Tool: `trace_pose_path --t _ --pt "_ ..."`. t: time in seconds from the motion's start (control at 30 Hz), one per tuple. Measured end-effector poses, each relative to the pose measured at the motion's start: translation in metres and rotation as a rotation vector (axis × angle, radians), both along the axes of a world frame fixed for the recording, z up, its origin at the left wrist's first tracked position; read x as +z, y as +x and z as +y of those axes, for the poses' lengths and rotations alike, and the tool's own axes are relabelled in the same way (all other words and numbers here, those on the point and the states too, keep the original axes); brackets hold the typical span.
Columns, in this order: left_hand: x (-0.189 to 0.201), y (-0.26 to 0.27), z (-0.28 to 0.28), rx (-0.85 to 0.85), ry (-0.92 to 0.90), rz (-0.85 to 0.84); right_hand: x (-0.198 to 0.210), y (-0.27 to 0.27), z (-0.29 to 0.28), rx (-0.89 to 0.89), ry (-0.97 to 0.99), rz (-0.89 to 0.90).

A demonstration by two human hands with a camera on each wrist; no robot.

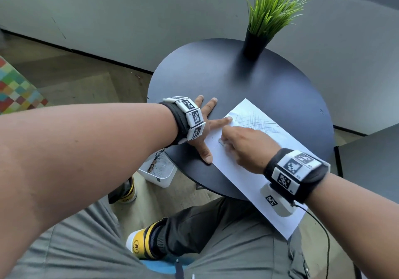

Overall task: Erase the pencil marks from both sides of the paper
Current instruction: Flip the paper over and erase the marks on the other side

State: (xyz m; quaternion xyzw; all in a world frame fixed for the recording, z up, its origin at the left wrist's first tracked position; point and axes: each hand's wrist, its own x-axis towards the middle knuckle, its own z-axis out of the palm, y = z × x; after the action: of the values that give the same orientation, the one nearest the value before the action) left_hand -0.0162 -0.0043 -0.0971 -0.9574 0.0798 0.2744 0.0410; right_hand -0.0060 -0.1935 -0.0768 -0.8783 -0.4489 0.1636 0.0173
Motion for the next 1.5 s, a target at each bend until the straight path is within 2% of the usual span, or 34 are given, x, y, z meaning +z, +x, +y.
trace_pose_path --t 0.1,0.13,0.27,0.3,0.43,0.47,0.6,0.63,0.7,0.8,0.87,0.97,1.07,1.2,1.27,1.33,1.4,1.5 --pt "0.002 -0.001 -0.001 -0.003 0.019 0.011 -0.001 -0.019 -0.002 0.152 -0.028 0.111" --pt "0.003 -0.001 -0.001 -0.002 0.019 0.013 0.0 -0.017 -0.004 0.152 -0.049 0.123" --pt "-0.001 0.001 0.0 -0.002 0.004 0.0 0.001 0.021 -0.008 -0.157 -0.024 -0.041" --pt "-0.001 0.001 0.001 0.001 0.007 0.003 0.0 0.021 -0.008 -0.164 -0.016 -0.048" --pt "0.001 0.0 0.0 -0.011 0.006 0.002 -0.003 -0.014 0.001 0.137 -0.016 0.121" --pt "0.001 0.0 0.0 -0.013 0.003 0.0 -0.002 -0.013 0.001 0.155 -0.006 0.151" --pt "0.001 0.001 0.001 -0.008 -0.002 0.004 0.0 0.023 0.001 -0.124 0.05 0.018" --pt "0.0 0.001 0.001 -0.003 -0.003 0.006 -0.001 0.022 0.002 -0.144 0.047 -0.009" --pt "-0.001 0.001 0.001 -0.002 -0.007 0.001 -0.006 0.005 0.009 -0.024 0.0 0.001" --pt "-0.001 0.0 0.0 -0.009 0.004 -0.01 -0.006 -0.012 0.005 0.145 -0.028 0.141" --pt "0.0 0.0 0.0 -0.011 0.004 -0.009 -0.003 0.007 0.0 0.06 -0.031 0.094" --pt "-0.001 0.0 0.001 -0.005 0.003 -0.005 0.0 0.034 -0.008 -0.172 -0.067 -0.061" --pt "-0.001 0.0 0.001 -0.007 0.007 0.002 -0.002 0.044 -0.007 -0.31 -0.126 -0.077" --pt "0.001 0.0 0.0 0.029 -0.035 0.013 0.0 0.054 -0.01 -0.509 0.01 0.067" --pt "-0.001 -0.001 -0.001 0.045 -0.052 -0.01 -0.001 0.054 -0.012 -0.517 0.067 0.115" --pt "-0.004 -0.002 -0.002 0.038 -0.041 -0.03 -0.001 0.052 -0.013 -0.484 0.097 0.129" --pt "-0.006 -0.002 -0.002 0.03 -0.036 -0.034 0.001 0.044 -0.013 -0.436 0.121 0.218" --pt "-0.007 -0.003 -0.003 0.029 -0.035 -0.025 0.002 0.014 -0.007 -0.219 0.056 0.398"
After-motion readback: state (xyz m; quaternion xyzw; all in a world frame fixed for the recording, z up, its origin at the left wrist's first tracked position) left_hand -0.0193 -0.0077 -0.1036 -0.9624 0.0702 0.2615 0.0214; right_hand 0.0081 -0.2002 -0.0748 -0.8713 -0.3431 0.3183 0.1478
